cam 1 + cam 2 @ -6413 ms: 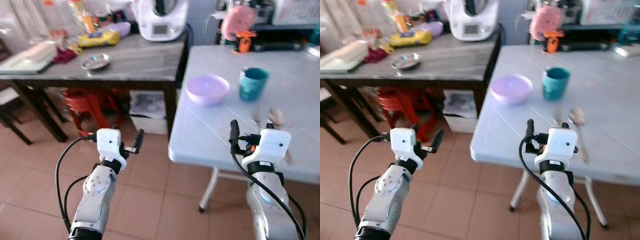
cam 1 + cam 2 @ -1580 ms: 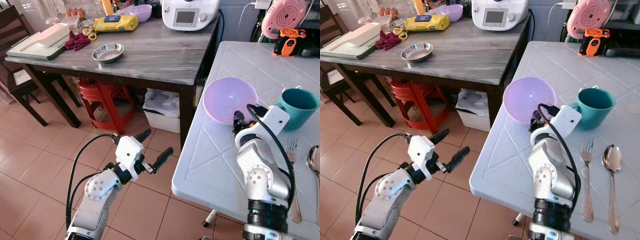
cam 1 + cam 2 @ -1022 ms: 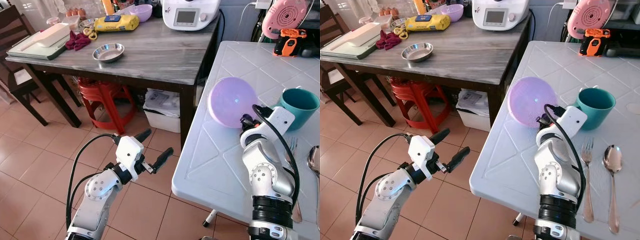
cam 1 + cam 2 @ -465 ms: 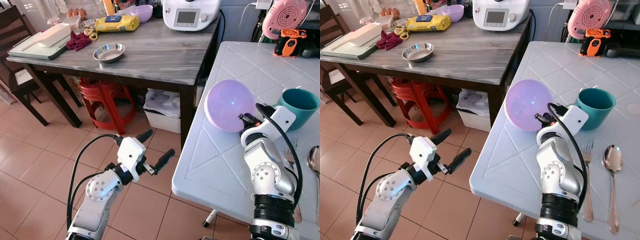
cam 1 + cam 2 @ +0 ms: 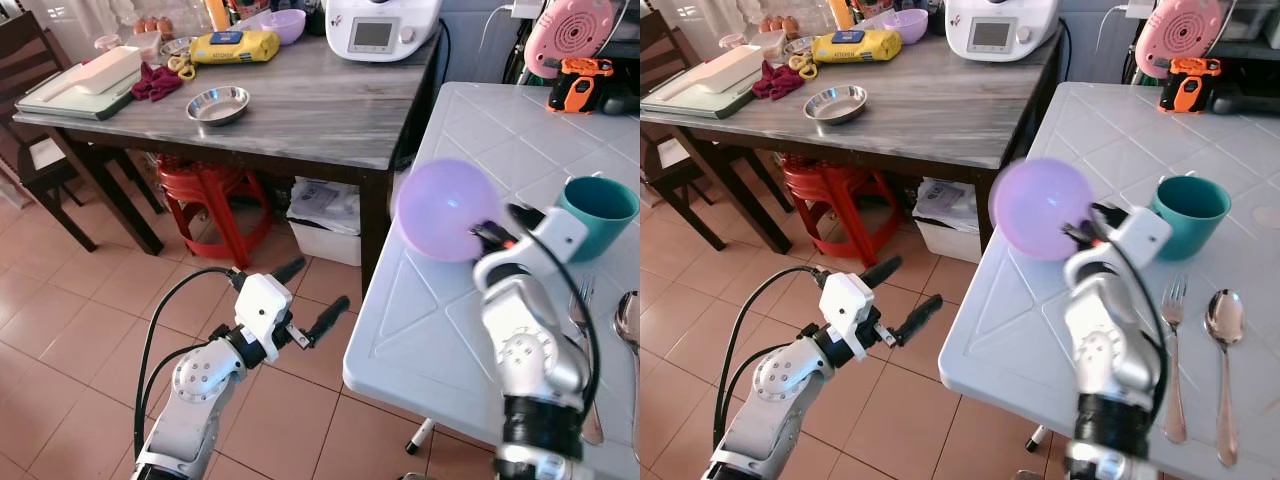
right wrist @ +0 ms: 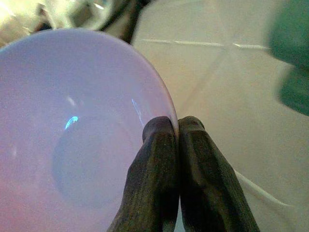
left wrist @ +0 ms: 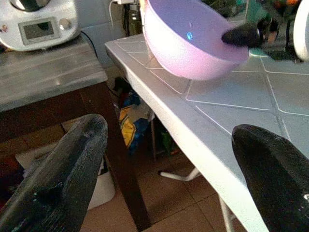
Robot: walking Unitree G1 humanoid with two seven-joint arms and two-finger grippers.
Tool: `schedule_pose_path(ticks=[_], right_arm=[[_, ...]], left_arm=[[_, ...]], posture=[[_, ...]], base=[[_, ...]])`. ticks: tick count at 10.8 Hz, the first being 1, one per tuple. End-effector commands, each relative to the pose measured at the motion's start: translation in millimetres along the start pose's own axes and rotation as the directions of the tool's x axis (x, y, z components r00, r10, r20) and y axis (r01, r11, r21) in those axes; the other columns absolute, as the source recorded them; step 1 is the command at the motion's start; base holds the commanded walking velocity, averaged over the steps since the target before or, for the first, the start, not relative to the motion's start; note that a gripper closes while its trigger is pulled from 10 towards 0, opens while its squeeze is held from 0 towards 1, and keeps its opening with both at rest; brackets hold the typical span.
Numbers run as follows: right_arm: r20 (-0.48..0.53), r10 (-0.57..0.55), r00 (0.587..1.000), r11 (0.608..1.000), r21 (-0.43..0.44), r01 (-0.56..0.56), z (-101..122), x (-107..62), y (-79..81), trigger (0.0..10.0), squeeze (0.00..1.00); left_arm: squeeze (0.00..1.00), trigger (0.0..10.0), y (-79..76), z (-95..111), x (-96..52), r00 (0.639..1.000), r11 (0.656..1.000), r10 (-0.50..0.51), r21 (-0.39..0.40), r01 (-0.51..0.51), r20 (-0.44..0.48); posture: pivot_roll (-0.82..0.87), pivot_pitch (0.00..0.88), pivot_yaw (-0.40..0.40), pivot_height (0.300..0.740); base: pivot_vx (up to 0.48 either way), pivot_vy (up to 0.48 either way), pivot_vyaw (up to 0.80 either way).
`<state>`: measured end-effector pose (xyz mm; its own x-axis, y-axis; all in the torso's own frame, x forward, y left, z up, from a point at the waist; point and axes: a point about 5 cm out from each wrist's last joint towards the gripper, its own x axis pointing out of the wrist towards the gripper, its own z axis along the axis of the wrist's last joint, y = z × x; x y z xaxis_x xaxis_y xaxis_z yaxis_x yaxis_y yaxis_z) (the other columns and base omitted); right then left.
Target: Setting the table
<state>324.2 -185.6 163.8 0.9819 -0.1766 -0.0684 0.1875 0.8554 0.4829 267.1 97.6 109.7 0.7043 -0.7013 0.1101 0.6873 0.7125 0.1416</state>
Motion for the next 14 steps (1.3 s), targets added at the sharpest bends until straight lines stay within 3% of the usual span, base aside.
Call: schedule_pose_path(ticks=[1,3,4,5,6,9,11,14], right_arm=[[0.037,0.06,0.998,0.998,-0.015,-0.059,5,-5.2,11.2,0.0,0.0],[0.083,0.117,0.99,0.991,-0.071,-0.112,8,-14.8,23.0,0.0,0.0],[0.095,0.126,0.987,0.99,-0.082,-0.118,9,-17.4,25.2,0.5,0.0],[0.12,0.131,0.984,0.989,-0.086,-0.121,12,-23.5,26.0,10.0,0.0],[0.141,0.123,0.982,0.99,-0.093,-0.11,14,-29.4,23.3,10.0,0.0],[0.158,0.088,0.983,0.983,-0.171,-0.061,11,-45.3,8.2,10.0,0.0],[0.143,0.057,0.988,0.989,-0.145,-0.036,8,-45.6,4.9,10.0,0.0],[0.144,0.067,0.987,0.986,-0.163,-0.043,8,-45.1,7.6,10.0,0.0]], left_arm=[[0.0,10.0,5.8,-1,-3.1,1.0,0.999,0.027,0.019,-0.027,-0.011],[0.0,10.0,8.3,-1,-1.7,0.998,0.998,0.055,0.029,-0.055,-0.001],[0.0,10.0,9.1,0,-0.9,0.998,0.997,0.065,0.035,-0.065,0.002],[0.0,10.0,14.0,0,0.0,0.993,0.992,0.116,0.057,-0.116,0.004],[0.0,10.0,20.2,-1,1.0,0.982,0.98,0.188,0.07,-0.187,-0.011],[0.0,10.0,40.0,2,4.5,0.928,0.928,0.372,-0.011,-0.372,-0.014],[0.0,10.0,43.3,-1,8.0,0.918,0.915,0.396,-0.068,-0.397,-0.038],[0.0,10.0,37.4,-3,10.9,0.924,0.919,0.381,-0.089,-0.384,-0.042]], posture=[[-0.1,0.082,0.114,0.74],[-0.1,0.081,0.113,0.74],[-0.1,0.081,0.113,0.74],[-0.1,0.081,0.113,0.74],[-0.1,0.081,0.114,0.74],[-0.12,0.079,0.116,0.74],[-0.13,0.073,0.115,0.74],[-0.13,0.07,0.108,0.74]], base=[[0.0,0.0,0.0],[0.0,0.0,0.0],[0.0,0.0,0.0],[0.0,0.0,0.0],[0.0,0.0,0.0],[0.0,0.0,0.0],[0.0,0.0,-0.28],[0.0,0.191,-0.65]])
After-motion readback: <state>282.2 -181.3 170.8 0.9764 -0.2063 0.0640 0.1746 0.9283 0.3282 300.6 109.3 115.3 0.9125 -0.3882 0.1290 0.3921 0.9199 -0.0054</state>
